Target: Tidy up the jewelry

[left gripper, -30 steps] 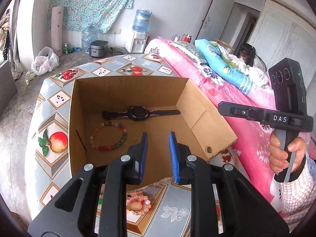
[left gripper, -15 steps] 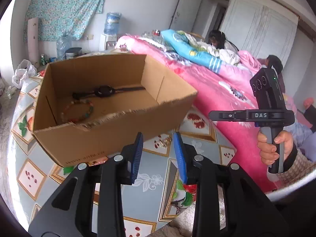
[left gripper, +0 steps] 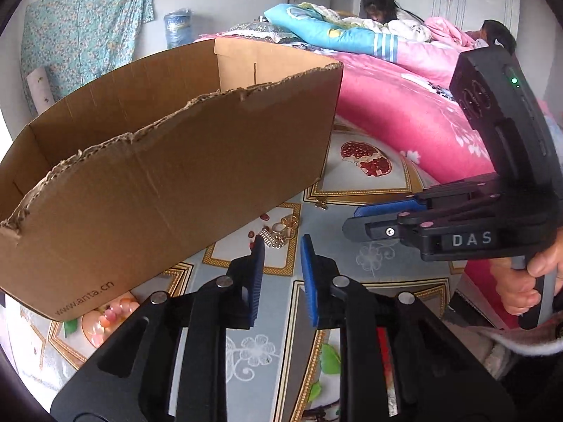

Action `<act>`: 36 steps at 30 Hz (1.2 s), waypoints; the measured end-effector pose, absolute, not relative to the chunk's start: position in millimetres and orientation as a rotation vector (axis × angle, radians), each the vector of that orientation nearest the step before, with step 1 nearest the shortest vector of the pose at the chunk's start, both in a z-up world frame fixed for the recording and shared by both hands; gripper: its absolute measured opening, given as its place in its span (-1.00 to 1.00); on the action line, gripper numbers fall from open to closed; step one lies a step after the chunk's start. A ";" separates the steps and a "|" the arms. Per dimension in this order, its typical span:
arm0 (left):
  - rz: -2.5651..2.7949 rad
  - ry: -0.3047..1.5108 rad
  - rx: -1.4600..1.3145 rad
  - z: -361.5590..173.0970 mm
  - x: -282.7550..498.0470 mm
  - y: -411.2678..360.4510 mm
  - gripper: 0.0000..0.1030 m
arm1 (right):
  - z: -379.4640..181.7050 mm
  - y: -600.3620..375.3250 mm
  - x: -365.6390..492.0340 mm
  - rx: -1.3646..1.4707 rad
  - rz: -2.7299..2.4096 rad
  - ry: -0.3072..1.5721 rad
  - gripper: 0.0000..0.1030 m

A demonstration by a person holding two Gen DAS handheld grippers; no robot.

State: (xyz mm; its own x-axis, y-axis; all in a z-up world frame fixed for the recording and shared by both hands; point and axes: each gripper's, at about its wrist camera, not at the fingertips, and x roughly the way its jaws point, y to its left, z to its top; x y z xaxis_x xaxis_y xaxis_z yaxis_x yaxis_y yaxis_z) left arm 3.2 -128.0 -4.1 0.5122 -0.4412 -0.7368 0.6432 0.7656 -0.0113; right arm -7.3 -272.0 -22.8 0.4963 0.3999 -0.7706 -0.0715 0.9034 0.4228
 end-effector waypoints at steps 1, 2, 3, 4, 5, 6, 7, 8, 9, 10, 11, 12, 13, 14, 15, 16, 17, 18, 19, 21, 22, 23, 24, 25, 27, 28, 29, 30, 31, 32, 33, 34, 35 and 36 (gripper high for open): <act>-0.655 0.801 0.288 -6.2 6.0 -129.0 -0.65 | -23.7 -272.9 -6.0 0.364 0.297 1.015 -0.59; -0.652 0.802 0.295 -8.0 8.8 -130.3 -0.65 | -24.5 -273.7 -6.0 0.368 0.302 1.013 -0.59; -0.653 0.803 0.299 -9.8 11.3 -130.6 -0.65 | -24.8 -274.7 -5.3 0.373 0.307 1.010 -0.59; -0.652 0.805 0.305 -11.2 13.5 -131.8 -0.65 | -24.6 -275.7 -5.9 0.378 0.311 1.009 -0.59; -0.648 0.809 0.311 -13.3 15.5 -132.8 -0.65 | -25.0 -276.5 -5.6 0.384 0.314 1.009 -0.59; -0.643 0.816 0.316 -15.1 18.3 -134.6 -0.66 | -25.3 -277.5 -5.1 0.388 0.316 1.009 -0.59; -0.644 0.822 0.317 -16.5 20.3 -135.1 -0.68 | -24.8 -277.5 -5.9 0.392 0.318 1.008 -0.59; -0.647 0.824 0.317 -17.3 21.9 -135.9 -0.69 | -25.9 -279.4 -6.9 0.395 0.321 1.008 -0.59; -0.649 0.827 0.319 -18.2 23.4 -137.4 -0.70 | -26.5 -280.2 -6.6 0.398 0.322 1.008 -0.59; -0.652 0.832 0.323 -19.3 24.8 -139.4 -0.70 | -27.5 -281.9 -6.2 0.399 0.323 1.007 -0.59; -0.652 0.837 0.328 -21.1 25.9 -142.0 -0.70 | -27.5 -282.0 -6.2 0.400 0.325 1.006 -0.59; -0.653 0.840 0.329 -21.8 26.9 -143.1 -0.70 | -27.6 -282.3 -6.2 0.403 0.326 1.006 -0.59; -0.653 0.842 0.327 -21.8 27.7 -144.3 -0.70 | -27.4 -282.7 -6.1 0.406 0.326 1.006 -0.59; -0.654 0.846 0.325 -21.9 29.0 -145.2 -0.71 | -27.5 -283.0 -6.1 0.408 0.327 1.006 -0.59; -0.656 0.850 0.321 -22.2 30.0 -146.0 -0.73 | -27.8 -282.8 -6.1 0.409 0.328 1.006 -0.59; -0.666 0.855 0.313 -22.3 30.9 -146.0 -0.84 | -27.5 -282.4 -5.9 0.410 0.328 1.006 -0.59; -0.675 0.860 0.306 -22.2 31.5 -145.8 -0.89 | -27.5 -282.4 -5.9 0.411 0.328 1.006 -0.59; -0.679 0.863 0.304 -22.2 31.4 -146.1 -0.94 | -27.8 -282.8 -6.0 0.412 0.328 1.006 -0.59; -0.679 0.863 0.305 -22.4 31.0 -146.3 -0.96 | -27.9 -283.3 -6.4 0.413 0.328 1.005 -0.59; -0.680 0.866 0.295 -22.8 30.6 -144.9 -0.98 | -27.9 -283.4 -6.4 0.413 0.328 1.005 -0.59; -0.680 0.876 0.278 -23.1 31.1 -142.3 -0.99 | -28.2 -283.8 -6.2 0.415 0.329 1.005 -0.59; -0.679 0.889 0.252 -22.9 32.1 -138.5 -0.99 | -28.2 -283.9 -6.4 0.416 0.329 1.005 -0.59; -0.676 0.902 0.228 -22.7 32.5 -134.0 -0.99 | -28.4 -284.0 -6.3 0.416 0.329 1.004 -0.59; -0.673 0.913 0.200 -22.5 33.4 -128.4 -0.99 | -28.3 -283.9 -6.4 0.415 0.329 1.004 -0.59; -0.678 0.922 0.136 -18.6 33.8 -117.5 -0.99 | -28.4 -284.0 -6.2 0.415 0.329 1.005 -0.59; -0.687 0.923 0.095 -14.4 33.4 -111.0 -0.99 | -28.3 -283.9 -6.2 0.415 0.328 1.005 -0.59; -0.694 0.917 0.059 -8.5 32.1 -104.7 -0.99 | -28.3 -283.9 -6.2 0.413 0.328 1.006 -0.59; -0.701 0.903 0.031 -1.5 29.7 -98.8 -0.99 | -28.1 -283.7 -6.4 0.412 0.327 1.006 -0.59; -0.708 0.891 0.010 4.7 27.3 -93.9 -0.99 | -27.7 -283.4 -6.3 0.411 0.327 1.006 -0.59; -0.718 0.880 -0.013 10.5 24.9 -89.0 -0.99 | -27.7 -283.5 -6.4 0.412 0.326 1.006 -0.59; -0.725 0.873 -0.034 13.8 23.1 -85.2 -0.99 | -27.6 -283.4 -6.4 0.412 0.326 1.006 -0.59; -0.720 0.875 -0.042 14.3 22.9 -82.0 -0.99 | -27.6 -283.4 -6.3 0.411 0.325 1.006 -0.59; -0.702 0.887 -0.035 11.0 23.5 -80.6 -0.99 | -27.3 -282.7 -6.4 0.410 0.323 1.007 -0.59; -0.677 0.910 -0.022 4.5 24.4 -80.0 -0.99 | -26.8 -282.3 -6.6 0.407 0.321 1.008 -0.59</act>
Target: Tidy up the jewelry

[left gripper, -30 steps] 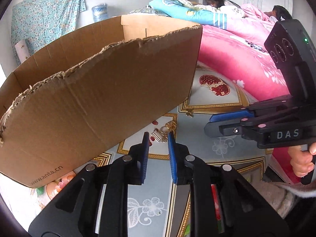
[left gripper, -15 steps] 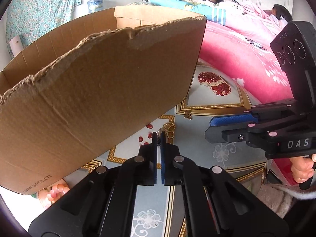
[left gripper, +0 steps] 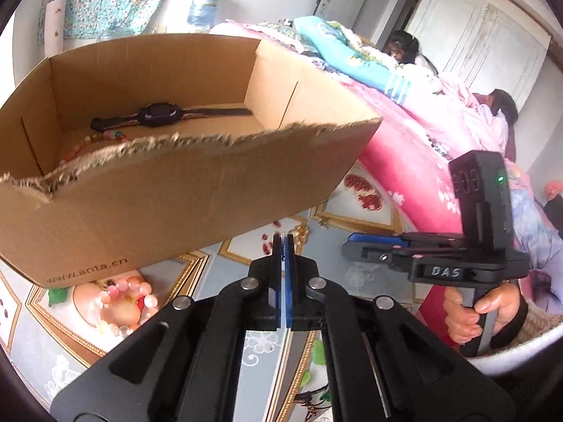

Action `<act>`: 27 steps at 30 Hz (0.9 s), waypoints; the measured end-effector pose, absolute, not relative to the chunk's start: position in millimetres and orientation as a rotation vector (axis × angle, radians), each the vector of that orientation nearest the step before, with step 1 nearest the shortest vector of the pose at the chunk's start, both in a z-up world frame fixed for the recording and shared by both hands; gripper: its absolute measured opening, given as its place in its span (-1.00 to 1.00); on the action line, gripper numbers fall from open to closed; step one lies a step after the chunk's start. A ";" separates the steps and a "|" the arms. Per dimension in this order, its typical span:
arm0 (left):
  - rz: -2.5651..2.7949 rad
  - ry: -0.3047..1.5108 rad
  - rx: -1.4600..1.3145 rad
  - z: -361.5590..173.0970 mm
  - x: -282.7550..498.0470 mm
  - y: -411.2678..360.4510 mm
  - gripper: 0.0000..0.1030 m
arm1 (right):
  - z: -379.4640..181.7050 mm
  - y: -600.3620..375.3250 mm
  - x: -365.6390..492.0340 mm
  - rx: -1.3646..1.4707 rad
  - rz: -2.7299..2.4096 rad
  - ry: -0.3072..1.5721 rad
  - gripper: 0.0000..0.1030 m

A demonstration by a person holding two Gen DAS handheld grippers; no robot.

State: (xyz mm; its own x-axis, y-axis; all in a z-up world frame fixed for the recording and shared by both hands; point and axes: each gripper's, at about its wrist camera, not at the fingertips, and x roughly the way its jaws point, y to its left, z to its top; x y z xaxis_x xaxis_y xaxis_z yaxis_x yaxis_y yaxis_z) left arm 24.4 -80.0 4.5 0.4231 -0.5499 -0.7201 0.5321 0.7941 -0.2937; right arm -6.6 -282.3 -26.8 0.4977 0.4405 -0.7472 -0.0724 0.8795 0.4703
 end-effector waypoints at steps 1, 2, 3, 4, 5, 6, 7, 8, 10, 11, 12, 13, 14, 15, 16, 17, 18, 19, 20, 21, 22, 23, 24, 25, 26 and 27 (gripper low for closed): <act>-0.647 0.938 -0.008 -2.8 25.6 -79.4 -0.99 | -25.7 -280.9 -6.6 0.396 0.317 1.011 -0.59; -0.622 0.961 0.000 -6.4 27.4 -79.1 -0.99 | -24.0 -278.3 -6.7 0.378 0.316 1.013 -0.59; -0.609 0.969 0.004 -8.8 26.3 -77.3 -0.99 | -22.0 -274.5 -7.0 0.355 0.318 1.013 -0.59; -0.601 0.964 0.010 -9.1 24.0 -76.7 -0.99 | -20.2 -270.6 -7.6 0.327 0.321 1.010 -0.59; -0.592 0.955 0.022 -8.7 21.2 -76.8 -0.99 | -18.0 -265.6 -8.0 0.292 0.327 1.004 -0.59; -0.581 0.942 0.041 -7.8 17.7 -77.6 -0.99 | -15.5 -259.7 -7.9 0.258 0.338 0.998 -0.59; -0.570 0.929 0.062 -7.7 14.7 -77.6 -0.99 | -13.2 -253.7 -7.2 0.232 0.355 0.992 -0.59; -0.557 0.920 0.083 -8.6 11.9 -78.8 -0.99 | -11.5 -247.2 -5.3 0.211 0.379 0.989 -0.59; -0.539 0.916 0.108 -12.1 8.0 -80.4 -0.99 | -10.7 -235.7 1.0 0.174 0.415 0.996 -0.59; -0.535 0.921 0.110 -14.8 7.5 -79.4 -0.99 | -10.2 -230.6 4.8 0.157 0.429 0.996 -0.59; -0.531 0.927 0.112 -16.6 6.6 -78.3 -0.99 | -10.2 -226.6 8.2 0.147 0.445 0.997 -0.59; -0.527 0.930 0.113 -19.1 6.1 -77.0 -0.98 | -11.2 -222.9 12.1 0.140 0.458 1.003 -0.59; -0.527 0.925 0.111 -19.1 5.1 -76.1 -0.99 | -13.1 -219.7 15.7 0.133 0.465 1.012 -0.59; -0.527 0.924 0.110 -19.4 5.0 -75.4 -0.98 | -15.9 -217.2 19.0 0.120 0.461 1.024 -0.59; -0.525 0.921 0.112 -19.5 4.7 -75.5 -0.98 | -19.3 -215.9 20.0 0.104 0.446 1.038 -0.61; -0.521 0.918 0.117 -19.3 4.2 -74.5 -0.98 | -18.8 -216.4 21.7 0.106 0.438 1.029 -0.62; -0.520 0.915 0.119 -19.0 3.7 -73.2 -0.98 | -18.8 -217.8 24.3 0.112 0.431 1.032 -0.62; -0.520 0.913 0.118 -19.3 3.4 -71.7 -0.98 | -18.4 -218.7 26.7 0.114 0.420 1.033 -0.62; -0.521 0.913 0.114 -19.4 3.3 -69.9 -0.98 | -18.3 -218.7 28.4 0.114 0.415 1.035 -0.62; -0.523 0.913 0.109 -19.5 3.4 -68.3 -0.98 | -18.3 -217.6 29.7 0.112 0.418 1.039 -0.62; -0.525 0.913 0.105 -19.7 3.3 -67.2 -0.98 | -18.0 -215.9 30.1 0.104 0.418 1.040 -0.62; -0.527 0.912 0.103 -19.6 2.9 -66.0 -0.98 | -18.8 -212.9 29.6 0.091 0.420 1.040 -0.62; -0.528 0.911 0.104 -19.4 2.8 -65.6 -0.98 | -18.8 -209.6 29.3 0.079 0.424 1.038 -0.62; -0.529 0.910 0.103 -19.3 2.4 -64.6 -0.98 | -18.7 -206.3 29.0 0.065 0.426 1.036 -0.62; -0.531 0.908 0.102 -19.1 1.6 -63.5 -0.98 | -18.6 -202.0 28.8 0.044 0.424 1.030 -0.62; -0.532 0.907 0.100 -19.1 1.3 -62.8 -0.98 | -18.1 -198.2 28.6 0.020 0.420 1.024 -0.62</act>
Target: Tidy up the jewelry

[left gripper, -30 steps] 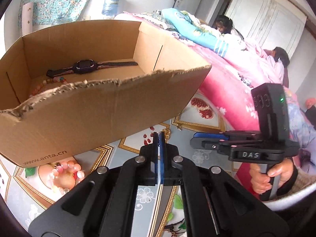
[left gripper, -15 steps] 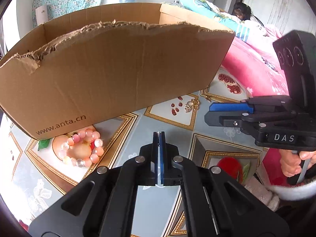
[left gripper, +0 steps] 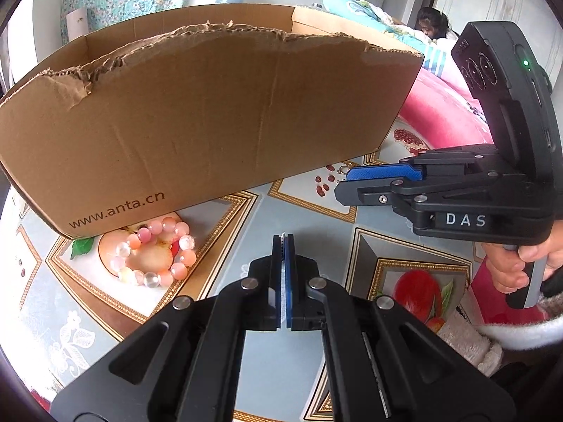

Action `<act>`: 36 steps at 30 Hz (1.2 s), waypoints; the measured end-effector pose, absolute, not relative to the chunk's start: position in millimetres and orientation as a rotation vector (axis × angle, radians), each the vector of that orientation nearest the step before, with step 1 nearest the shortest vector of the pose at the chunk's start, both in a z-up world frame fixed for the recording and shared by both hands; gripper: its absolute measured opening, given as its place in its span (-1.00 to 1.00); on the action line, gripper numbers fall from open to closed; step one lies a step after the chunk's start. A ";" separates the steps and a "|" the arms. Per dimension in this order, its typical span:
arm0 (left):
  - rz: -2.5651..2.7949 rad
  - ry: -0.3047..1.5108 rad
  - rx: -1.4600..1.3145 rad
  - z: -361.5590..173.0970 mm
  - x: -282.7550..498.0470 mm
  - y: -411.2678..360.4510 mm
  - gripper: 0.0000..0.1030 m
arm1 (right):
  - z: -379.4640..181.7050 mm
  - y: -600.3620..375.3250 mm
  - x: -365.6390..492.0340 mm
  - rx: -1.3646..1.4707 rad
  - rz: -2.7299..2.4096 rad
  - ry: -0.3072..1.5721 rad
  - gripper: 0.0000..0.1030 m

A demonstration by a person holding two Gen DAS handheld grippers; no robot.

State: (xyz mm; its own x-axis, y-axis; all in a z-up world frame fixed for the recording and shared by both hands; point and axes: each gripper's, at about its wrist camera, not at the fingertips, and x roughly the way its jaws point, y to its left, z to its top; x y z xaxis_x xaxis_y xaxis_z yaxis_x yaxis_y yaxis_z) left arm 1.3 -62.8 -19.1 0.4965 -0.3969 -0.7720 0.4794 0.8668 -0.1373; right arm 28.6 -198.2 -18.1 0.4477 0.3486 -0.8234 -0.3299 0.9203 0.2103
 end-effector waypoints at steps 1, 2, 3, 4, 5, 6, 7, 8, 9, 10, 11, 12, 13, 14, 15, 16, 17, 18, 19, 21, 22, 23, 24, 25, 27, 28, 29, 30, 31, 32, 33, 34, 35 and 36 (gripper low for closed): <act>-0.532 0.907 0.098 -18.9 1.1 -62.4 -0.98 | -17.1 -194.7 28.3 -0.004 0.414 1.017 -0.62; -0.533 0.907 0.097 -18.9 1.8 -62.9 -0.98 | -16.8 -191.7 28.4 -0.023 0.409 1.010 -0.63; -0.534 0.906 0.097 -19.6 2.3 -64.1 -0.98 | -17.0 -189.3 28.3 -0.042 0.401 1.003 -0.65; -0.534 0.905 0.096 -19.7 2.1 -63.6 -0.98 | -17.2 -187.4 28.1 -0.065 0.392 0.996 -0.73; -0.534 0.904 0.095 -19.6 1.8 -62.4 -0.98 | -16.8 -185.7 27.5 -0.084 0.386 0.991 -0.77; -0.534 0.904 0.094 -19.6 2.0 -63.0 -0.98 | -16.7 -185.0 26.9 -0.092 0.384 0.988 -0.78; -0.534 0.903 0.091 -19.6 1.9 -62.5 -0.98 | -16.7 -185.0 26.4 -0.091 0.383 0.986 -0.85; -0.534 0.902 0.090 -19.6 2.0 -62.2 -0.98 | -16.7 -185.4 26.3 -0.084 0.386 0.988 -0.90; -0.533 0.902 0.089 -19.6 1.8 -62.5 -0.98 | -16.5 -186.5 26.4 -0.072 0.386 0.991 -0.90; -0.533 0.902 0.088 -19.6 1.7 -62.8 -0.98 | -18.2 -189.5 26.9 -0.048 0.386 0.997 -0.91; -0.533 0.902 0.087 -20.0 1.6 -62.8 -0.98 | -17.9 -194.4 27.6 -0.016 0.388 1.003 -0.93; -0.533 0.901 0.088 -20.0 1.5 -62.7 -0.98 | -17.1 -200.3 27.9 0.018 0.390 1.005 -0.95; -0.533 0.900 0.088 -20.0 1.3 -62.9 -0.98 | -16.4 -206.1 27.9 0.053 0.394 1.004 -0.96; -0.533 0.899 0.089 -20.0 1.1 -63.0 -0.98 | -15.3 -212.0 27.9 0.089 0.402 1.004 -0.96; -0.532 0.898 0.089 -20.0 1.0 -63.0 -0.98 | -14.1 -216.9 27.4 0.121 0.409 1.004 -0.96; -0.531 0.897 0.088 -20.1 1.0 -63.4 -0.98 | -13.2 -221.7 26.7 0.144 0.410 1.002 -0.96; -0.530 0.896 0.087 -20.1 0.9 -63.4 -0.98 | -13.4 -226.5 26.4 0.161 0.412 1.003 -0.96; -0.529 0.895 0.086 -20.2 1.1 -63.2 -0.98 | -12.8 -229.9 25.0 0.178 0.413 1.002 -0.96; -0.529 0.894 0.085 -20.2 0.8 -63.1 -0.98 | -11.9 -232.3 23.7 0.197 0.414 1.002 -0.96; -0.528 0.893 0.083 -20.2 0.6 -63.1 -0.98 | -10.9 -244.7 24.3 0.230 0.417 1.000 -0.96; -0.527 0.892 0.084 -20.3 0.3 -62.9 -0.98 | -10.0 -247.0 23.2 0.234 0.413 0.995 -0.96; -0.527 0.891 0.085 -20.2 0.1 -63.0 -0.98 | -8.3 -247.2 22.0 0.228 0.411 0.988 -0.96; -0.526 0.891 0.087 -20.1 -0.2 -63.1 -0.98 | -6.5 -244.8 20.9 0.208 0.405 0.980 -0.96; -0.526 0.891 0.088 -20.1 -0.3 -63.4 -0.98 | -5.3 -239.7 20.6 0.181 0.405 0.978 -0.96; -0.526 0.890 0.090 -19.9 -0.5 -63.7 -0.98 | -2.2 -224.8 19.4 0.134 0.410 0.979 -0.92; -0.526 0.890 0.090 -19.7 -0.5 -63.8 -0.98 | -2.8 -219.4 19.5 0.109 0.409 0.986 -0.83; -0.525 0.890 0.089 -19.7 -0.4 -63.8 -0.98 | -4.6 -213.3 20.9 0.078 0.403 0.992 -0.72; -0.525 0.890 0.089 -19.7 -0.3 -63.6 -0.98 | -5.9 -209.1 21.1 0.047 0.393 0.989 -0.71; -0.523 0.890 0.089 -19.6 -0.5 -63.6 -0.98 | -7.2 -204.9 21.3 0.019 0.390 0.985 -0.71; -0.522 0.889 0.088 -19.6 -0.6 -63.4 -0.98 | -8.9 -201.4 22.0 -0.003 0.386 0.985 -0.71; -0.522 0.888 0.088 -19.7 -0.7 -63.2 -0.98 | -10.4 -199.3 22.9 -0.023 0.376 0.985 -0.71; -0.521 0.887 0.087 -19.7 -0.8 -63.1 -0.98 | -13.0 -196.9 24.2 -0.044 0.366 0.989 -0.71; -0.521 0.887 0.087 -19.7 -1.0 -62.9 -0.98 | -15.3 -195.0 25.1 -0.061 0.361 0.991 -0.71; -0.522 0.887 0.087 -19.6 -1.0 -63.0 -0.98 | -15.6 -193.6 24.9 -0.076 0.359 0.978 -0.71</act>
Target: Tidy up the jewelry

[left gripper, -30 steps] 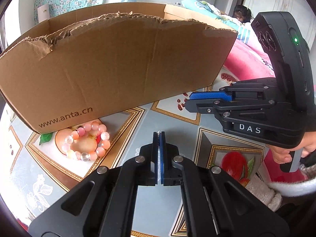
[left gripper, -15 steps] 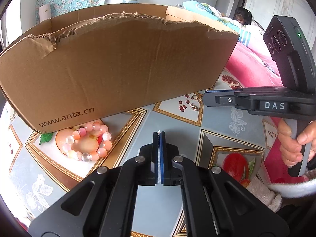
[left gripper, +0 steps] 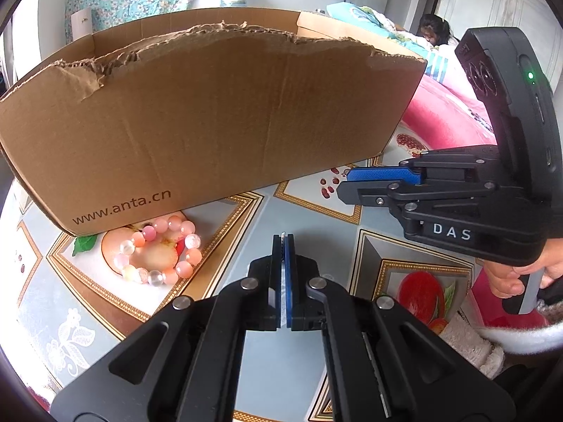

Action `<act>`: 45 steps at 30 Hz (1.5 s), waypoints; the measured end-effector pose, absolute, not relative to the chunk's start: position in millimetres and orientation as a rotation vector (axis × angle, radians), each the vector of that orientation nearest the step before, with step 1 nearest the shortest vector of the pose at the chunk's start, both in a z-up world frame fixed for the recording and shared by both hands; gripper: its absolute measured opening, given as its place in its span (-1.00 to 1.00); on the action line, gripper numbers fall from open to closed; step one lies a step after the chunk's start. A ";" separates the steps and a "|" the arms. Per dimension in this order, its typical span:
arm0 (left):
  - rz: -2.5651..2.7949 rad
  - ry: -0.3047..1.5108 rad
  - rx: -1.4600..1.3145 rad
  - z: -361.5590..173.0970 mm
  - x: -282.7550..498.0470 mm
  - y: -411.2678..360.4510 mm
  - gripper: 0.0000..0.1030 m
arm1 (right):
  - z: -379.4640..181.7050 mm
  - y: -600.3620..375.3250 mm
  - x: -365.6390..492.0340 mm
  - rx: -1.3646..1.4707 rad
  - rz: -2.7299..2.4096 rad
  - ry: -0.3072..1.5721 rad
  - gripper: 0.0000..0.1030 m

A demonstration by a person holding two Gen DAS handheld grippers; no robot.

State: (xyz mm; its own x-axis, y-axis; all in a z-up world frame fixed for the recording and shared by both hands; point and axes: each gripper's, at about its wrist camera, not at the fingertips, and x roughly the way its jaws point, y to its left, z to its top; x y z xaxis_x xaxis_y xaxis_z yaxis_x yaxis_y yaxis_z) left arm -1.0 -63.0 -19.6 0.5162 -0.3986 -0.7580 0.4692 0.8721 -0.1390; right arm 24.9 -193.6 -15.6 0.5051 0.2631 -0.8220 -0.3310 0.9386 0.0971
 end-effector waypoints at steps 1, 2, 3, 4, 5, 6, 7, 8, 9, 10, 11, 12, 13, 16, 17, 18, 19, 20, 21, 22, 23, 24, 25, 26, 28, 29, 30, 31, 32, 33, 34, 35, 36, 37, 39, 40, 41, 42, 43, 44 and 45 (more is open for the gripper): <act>-0.523 0.887 0.088 -19.6 -1.3 -63.0 -0.98 | -15.4 -192.9 24.9 -0.087 0.356 0.972 -0.73; -0.523 0.886 0.088 -19.6 -1.4 -63.1 -0.98 | -15.1 -193.0 25.2 -0.090 0.354 0.973 -0.83; -0.523 0.886 0.088 -19.7 -1.4 -63.1 -0.98 | -15.4 -192.8 26.5 -0.081 0.357 0.978 -0.92; -0.522 0.886 0.088 -19.6 -1.4 -63.1 -0.98 | -15.2 -195.2 27.2 -0.063 0.357 0.985 -0.92; -0.522 0.885 0.086 -19.5 -1.0 -62.8 -0.98 | -16.0 -195.5 29.9 -0.039 0.358 0.992 -0.93; -0.523 0.885 0.085 -19.5 -0.8 -62.5 -0.98 | -16.8 -197.1 31.1 -0.013 0.361 0.998 -0.93; -0.523 0.885 0.083 -19.6 -0.6 -62.1 -0.98 | -16.9 -200.9 31.6 0.017 0.365 1.005 -0.94; -0.523 0.884 0.082 -19.7 -0.4 -61.9 -0.98 | -16.8 -206.4 31.1 0.049 0.369 1.009 -0.94; -0.523 0.884 0.082 -19.7 -0.3 -61.7 -0.98 | -16.1 -212.0 30.4 0.081 0.372 1.010 -0.94; -0.523 0.884 0.081 -19.7 -0.2 -61.6 -0.98 | -15.0 -216.9 30.4 0.108 0.376 1.008 -0.94; -0.523 0.884 0.081 -19.6 -0.2 -61.6 -0.98 | -13.1 -221.3 29.9 0.135 0.380 1.004 -0.94; -0.523 0.883 0.081 -19.6 0.0 -61.4 -0.98 | -11.1 -226.2 29.3 0.162 0.384 1.000 -0.94; -0.523 0.883 0.080 -19.7 0.0 -61.3 -0.98 | -8.9 -231.7 28.4 0.187 0.389 0.996 -0.94; -0.522 0.882 0.080 -19.5 -0.1 -61.3 -0.98 | -1.9 -240.8 24.9 0.240 0.401 0.981 -0.94; -0.521 0.881 0.079 -19.3 -0.3 -61.1 -0.98 | 0.6 -242.3 22.8 0.258 0.409 0.976 -0.94; -0.519 0.880 0.079 -19.2 -0.6 -61.1 -0.98 | 2.9 -244.5 21.4 0.278 0.419 0.971 -0.94; -0.516 0.879 0.080 -19.1 -0.8 -61.2 -0.98 | 5.8 -243.4 23.3 0.298 0.428 0.968 -0.94; -0.515 0.879 0.080 -19.0 -1.0 -61.4 -0.98 | 8.6 -245.0 23.0 0.322 0.442 0.965 -0.94; -0.513 0.879 0.079 -18.6 -1.4 -61.6 -0.98 | 9.7 -246.7 22.5 0.347 0.456 0.961 -0.94; -0.513 0.879 0.078 -18.0 -1.4 -61.4 -0.98 | 12.1 -249.3 21.1 0.370 0.470 0.956 -0.94; -0.515 0.875 0.077 -16.8 -2.9 -61.6 -0.98 | 14.6 -251.3 16.9 0.386 0.482 0.948 -0.94; -0.520 0.871 0.076 -15.1 -4.5 -61.5 -0.98 | 18.6 -252.5 14.9 0.394 0.491 0.939 -0.94; -0.525 0.863 0.078 -12.5 -6.7 -60.9 -0.98 | 23.9 -254.4 12.3 0.395 0.499 0.930 -0.94; -0.529 0.853 0.081 -8.8 -8.6 -60.1 -0.98 | 30.3 -256.6 10.2 0.392 0.507 0.917 -0.94; -0.545 0.835 0.082 -1.2 -13.1 -58.5 -0.98 | 42.8 -258.4 5.4 0.382 0.527 0.886 -0.94; -0.554 0.825 0.077 4.2 -15.4 -57.0 -0.98 | 50.1 -258.2 3.4 0.377 0.536 0.867 -0.94; -0.564 0.812 0.070 10.8 -17.6 -55.3 -0.98 | 58.2 -256.5 2.1 0.371 0.543 0.849 -0.94; -0.577 0.791 0.064 18.9 -21.0 -53.3 -0.98 | 64.9 -248.0 4.9 0.364 0.548 0.831 -0.94; -0.588 0.767 0.060 28.1 -23.8 -51.3 -0.98 | 72.3 -247.0 3.7 0.358 0.554 0.810 -0.94; -0.599 0.742 0.058 37.3 -26.1 -49.2 -0.98 | 79.6 -247.1 2.5 0.352 0.559 0.788 -0.94; -0.608 0.713 0.058 48.0 -28.6 -47.6 -0.98 | 86.6 -245.4 1.9 0.345 0.562 0.769 -0.94; -0.617 0.687 0.055 57.7 -30.5 -45.5 -0.98 | 93.5 -243.9 2.9 0.340 0.565 0.750 -0.94; -0.624 0.663 0.050 67.9 -31.3 -43.5 -0.98 | 100.0 -243.3 4.1 0.337 0.568 0.733 -0.94; -0.632 0.638 0.038 78.8 -30.7 -40.4 -0.98 | 107.6 -235.1 7.1 0.334 0.571 0.717 -0.94; -0.653 0.605 0.002 96.8 -25.5 -34.1 -0.98 | 119.3 -230.1 14.0 0.325 0.576 0.685 -0.94; -0.662 0.594 -0.017 104.9 -19.8 -31.8 -0.98 | 122.8 -229.4 18.4 0.319 0.575 0.677 -0.94; -0.665 0.591 -0.028 110.6 -13.5 -31.5 -0.98 | 125.4 -228.4 23.4 0.311 0.572 0.671 -0.94; -0.663 0.596 -0.038 114.2 -4.8 -30.4 -0.98 | 127.5 -226.6 29.2 0.304 0.567 0.674 -0.94; -0.656 0.612 -0.049 116.2 6.1 -29.7 -0.98 | 127.8 -225.4 36.0 0.299 0.562 0.685 -0.94; -0.644 0.638 -0.060 115.7 18.5 -28.7 -0.98 | 127.0 -224.1 42.7 0.298 0.554 0.698 -0.94; -0.627 0.673 -0.067 113.3 32.2 -29.9 -0.98 | 124.8 -222.2 52.6 0.299 0.550 0.717 -0.94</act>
State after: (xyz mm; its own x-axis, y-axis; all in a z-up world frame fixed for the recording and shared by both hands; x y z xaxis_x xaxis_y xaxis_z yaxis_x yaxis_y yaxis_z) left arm 32.2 -29.9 113.3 0.6061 -0.5626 -0.5622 0.5208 0.8150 -0.2542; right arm 52.6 -222.2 124.8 0.6214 0.5701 -0.5374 -0.3718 0.8183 0.4383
